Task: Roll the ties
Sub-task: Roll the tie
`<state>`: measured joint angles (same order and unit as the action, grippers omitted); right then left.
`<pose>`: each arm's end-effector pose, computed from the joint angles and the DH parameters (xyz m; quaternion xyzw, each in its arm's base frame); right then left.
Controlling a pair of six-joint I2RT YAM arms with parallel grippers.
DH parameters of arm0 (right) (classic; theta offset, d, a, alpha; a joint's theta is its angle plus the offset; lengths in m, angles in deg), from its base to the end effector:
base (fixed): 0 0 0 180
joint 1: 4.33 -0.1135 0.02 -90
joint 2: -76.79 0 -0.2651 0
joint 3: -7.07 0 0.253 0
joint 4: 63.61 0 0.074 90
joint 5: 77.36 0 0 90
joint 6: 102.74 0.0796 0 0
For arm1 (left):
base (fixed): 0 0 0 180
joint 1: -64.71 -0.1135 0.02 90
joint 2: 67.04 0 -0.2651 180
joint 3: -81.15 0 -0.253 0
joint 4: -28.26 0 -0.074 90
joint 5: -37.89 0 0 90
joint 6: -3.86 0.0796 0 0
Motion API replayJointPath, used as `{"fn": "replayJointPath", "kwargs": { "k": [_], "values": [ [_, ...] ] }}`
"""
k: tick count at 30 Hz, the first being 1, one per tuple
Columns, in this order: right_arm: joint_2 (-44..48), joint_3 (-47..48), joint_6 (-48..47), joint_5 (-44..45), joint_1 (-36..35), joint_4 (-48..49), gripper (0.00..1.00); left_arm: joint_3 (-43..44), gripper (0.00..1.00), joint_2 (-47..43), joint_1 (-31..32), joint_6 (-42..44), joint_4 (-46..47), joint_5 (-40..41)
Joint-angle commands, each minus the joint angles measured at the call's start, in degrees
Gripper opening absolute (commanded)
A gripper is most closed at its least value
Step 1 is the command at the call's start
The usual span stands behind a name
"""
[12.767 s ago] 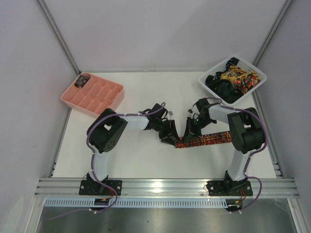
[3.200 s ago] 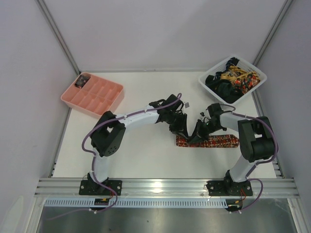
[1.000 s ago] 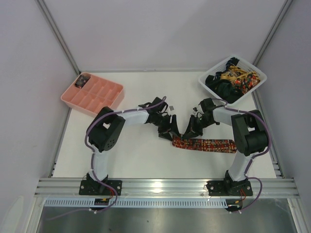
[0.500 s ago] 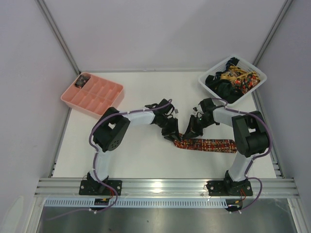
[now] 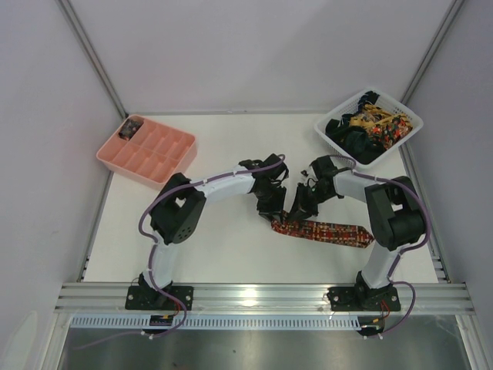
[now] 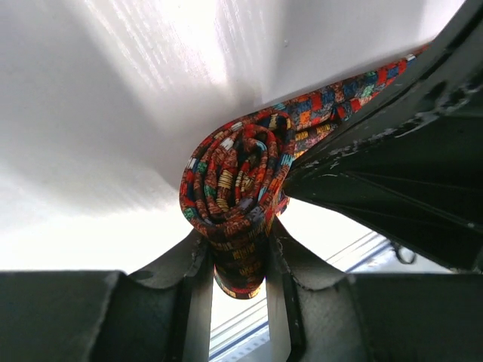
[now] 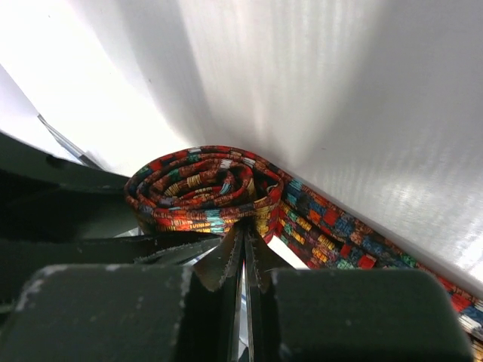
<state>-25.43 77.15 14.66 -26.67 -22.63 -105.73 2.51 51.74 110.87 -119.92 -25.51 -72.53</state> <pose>0.2947 0.1506 0.1075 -0.0281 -0.9336 -0.3571 0.0106 0.2826 -0.3344 0.1295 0.1335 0.9622 -0.2373 0.0109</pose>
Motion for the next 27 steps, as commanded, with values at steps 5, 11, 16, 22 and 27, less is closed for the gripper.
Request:
{"fn": "replayJointPath", "kwargs": {
  "k": [5,11,16,22,27],
  "values": [
    [-2.37,2.18,3.88,-2.61,-1.91,2.64,0.07,8.33,0.00,-0.66,3.06,5.21,-7.76,11.11],
    [-3.61,1.56,5.12,-3.76,-2.35,4.14,0.07,9.66,0.08,0.40,4.12,5.13,-6.71,7.86],
    [-3.34,-0.11,5.47,-4.02,-2.17,5.02,0.07,8.78,0.23,0.40,4.39,4.25,-3.37,4.17],
    [-2.29,-2.30,5.39,-4.02,-1.73,5.55,0.07,8.08,0.38,-0.83,4.65,3.72,-0.56,2.41],
    [-0.44,-4.15,4.33,-3.93,-0.16,4.94,0.07,7.38,0.43,-2.94,4.56,3.72,1.46,2.14]
  ]
}}
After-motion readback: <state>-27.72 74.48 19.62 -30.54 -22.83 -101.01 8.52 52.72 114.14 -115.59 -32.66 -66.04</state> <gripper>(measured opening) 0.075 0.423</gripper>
